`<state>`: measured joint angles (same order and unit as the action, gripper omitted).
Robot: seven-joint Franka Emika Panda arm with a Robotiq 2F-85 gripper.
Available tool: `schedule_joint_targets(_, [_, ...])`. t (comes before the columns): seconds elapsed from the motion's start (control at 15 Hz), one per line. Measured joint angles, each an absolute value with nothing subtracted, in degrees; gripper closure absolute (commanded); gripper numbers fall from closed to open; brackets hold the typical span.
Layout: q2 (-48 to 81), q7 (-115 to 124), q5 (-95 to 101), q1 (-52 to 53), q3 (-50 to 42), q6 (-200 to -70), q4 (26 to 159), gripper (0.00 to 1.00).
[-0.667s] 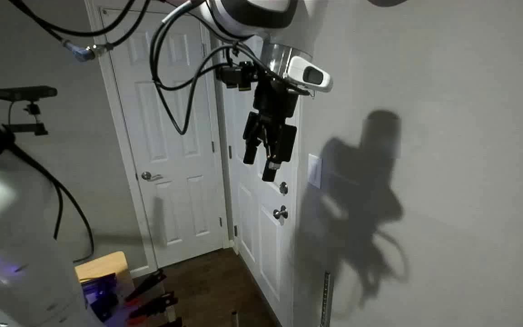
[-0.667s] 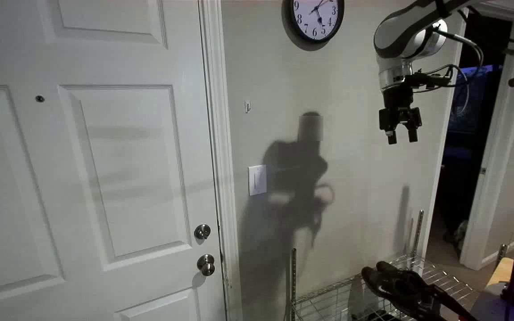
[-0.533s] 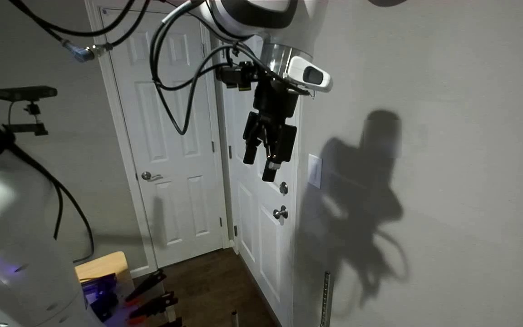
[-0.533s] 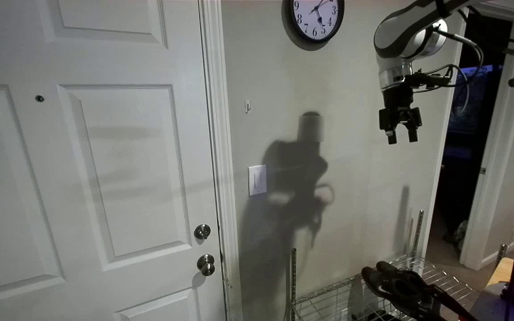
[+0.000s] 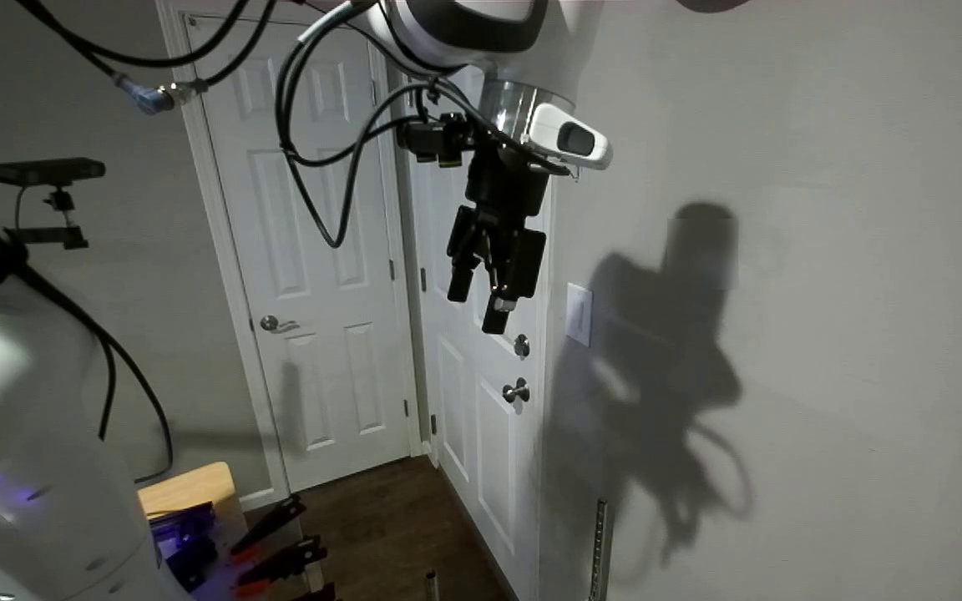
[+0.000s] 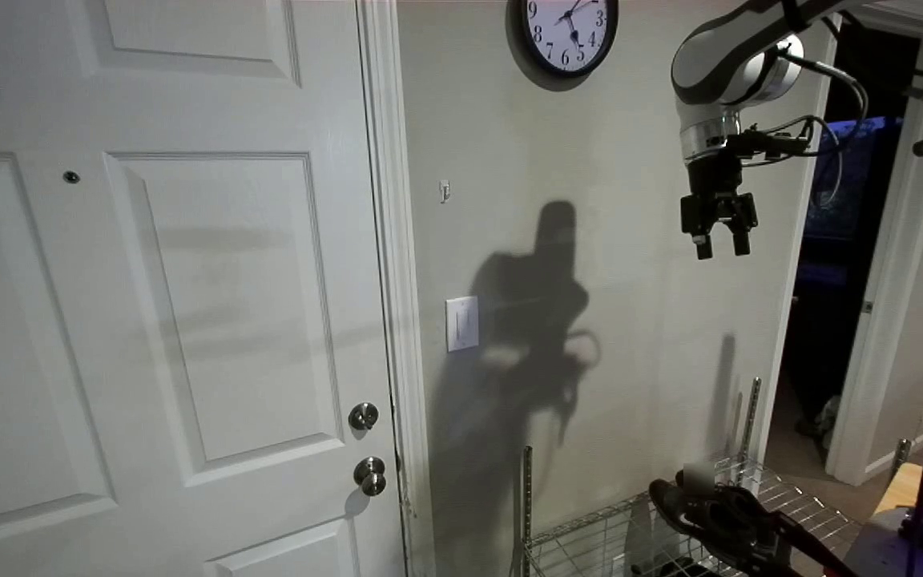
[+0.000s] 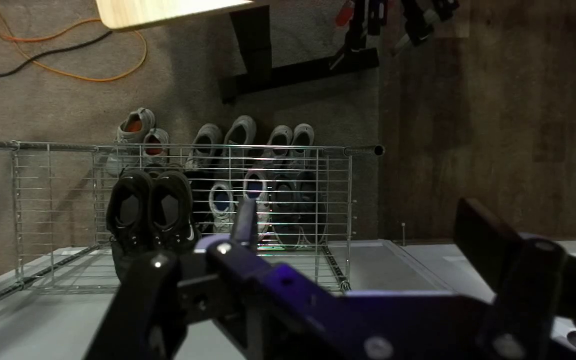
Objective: Flip the switch on the wall
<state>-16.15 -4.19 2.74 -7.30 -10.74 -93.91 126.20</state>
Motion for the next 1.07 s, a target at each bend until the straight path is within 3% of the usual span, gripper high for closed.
schedule_joint_targets(1.07, [-16.0,-4.1,2.7,-7.4,-10.7,-95.8,126.2,0.00])
